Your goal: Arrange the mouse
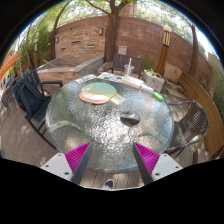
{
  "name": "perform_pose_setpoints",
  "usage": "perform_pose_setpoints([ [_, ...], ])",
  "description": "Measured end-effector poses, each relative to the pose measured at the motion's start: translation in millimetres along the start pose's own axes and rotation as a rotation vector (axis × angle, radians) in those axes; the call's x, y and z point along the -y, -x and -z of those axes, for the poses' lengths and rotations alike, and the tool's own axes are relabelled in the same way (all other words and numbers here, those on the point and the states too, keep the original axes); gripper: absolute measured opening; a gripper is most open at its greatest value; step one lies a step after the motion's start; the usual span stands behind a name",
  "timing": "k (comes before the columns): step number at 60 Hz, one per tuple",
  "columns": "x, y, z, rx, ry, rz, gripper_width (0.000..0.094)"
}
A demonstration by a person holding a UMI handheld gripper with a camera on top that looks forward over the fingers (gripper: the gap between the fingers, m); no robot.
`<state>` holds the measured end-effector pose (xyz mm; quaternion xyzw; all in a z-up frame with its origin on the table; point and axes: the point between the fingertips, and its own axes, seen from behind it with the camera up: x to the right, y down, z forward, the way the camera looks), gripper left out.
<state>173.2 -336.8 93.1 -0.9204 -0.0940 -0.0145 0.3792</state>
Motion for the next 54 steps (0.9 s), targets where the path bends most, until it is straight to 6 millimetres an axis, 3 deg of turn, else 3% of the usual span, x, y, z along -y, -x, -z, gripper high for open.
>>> perform_pose_setpoints([
  [4,-5,-30,-37,-0.031,-0.004,0.005,0.0854],
  [10,3,-65,-89,-0.050,-0.031,-0.003,0.0855],
  [20,21,-97,-157,-0.036,-0.042,-0.019,0.0853],
  [31,52,-104,-201,-0.002,-0.058,-0.026,0.0859],
  [35,69,-117,-221,-0.009,-0.069,-0.026,0.0853],
  [45,88,-134,-244,-0.047,-0.069,-0.085,0.0838],
  [49,91,-140,-254,-0.050,-0.061,-0.112,0.0765],
  [54,91,-137,-259,-0.041,-0.038,-0.146,0.0584],
])
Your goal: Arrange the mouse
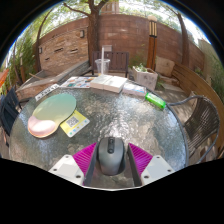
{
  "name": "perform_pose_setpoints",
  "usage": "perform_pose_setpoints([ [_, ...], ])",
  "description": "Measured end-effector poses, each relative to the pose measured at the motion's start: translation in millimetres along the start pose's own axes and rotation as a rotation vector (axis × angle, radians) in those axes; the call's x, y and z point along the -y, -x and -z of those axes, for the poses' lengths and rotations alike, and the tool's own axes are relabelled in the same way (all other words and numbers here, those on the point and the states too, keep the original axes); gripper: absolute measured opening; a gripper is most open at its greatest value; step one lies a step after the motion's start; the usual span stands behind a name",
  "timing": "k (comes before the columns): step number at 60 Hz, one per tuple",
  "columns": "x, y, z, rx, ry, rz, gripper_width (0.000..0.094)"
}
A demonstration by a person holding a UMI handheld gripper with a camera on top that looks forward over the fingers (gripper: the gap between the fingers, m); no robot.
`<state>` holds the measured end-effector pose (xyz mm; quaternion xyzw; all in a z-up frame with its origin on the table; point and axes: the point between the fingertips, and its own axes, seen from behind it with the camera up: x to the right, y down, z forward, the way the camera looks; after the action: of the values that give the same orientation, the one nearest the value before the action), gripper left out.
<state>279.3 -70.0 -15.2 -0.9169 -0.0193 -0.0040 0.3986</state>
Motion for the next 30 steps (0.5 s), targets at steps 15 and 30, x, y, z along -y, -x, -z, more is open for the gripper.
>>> perform_pose_setpoints([
  [15,-2,-6,1,-0.084,0.031,-0.050,0.0367],
  [30,88,-26,47,-0.289,-0.099,-0.158,0.0344],
])
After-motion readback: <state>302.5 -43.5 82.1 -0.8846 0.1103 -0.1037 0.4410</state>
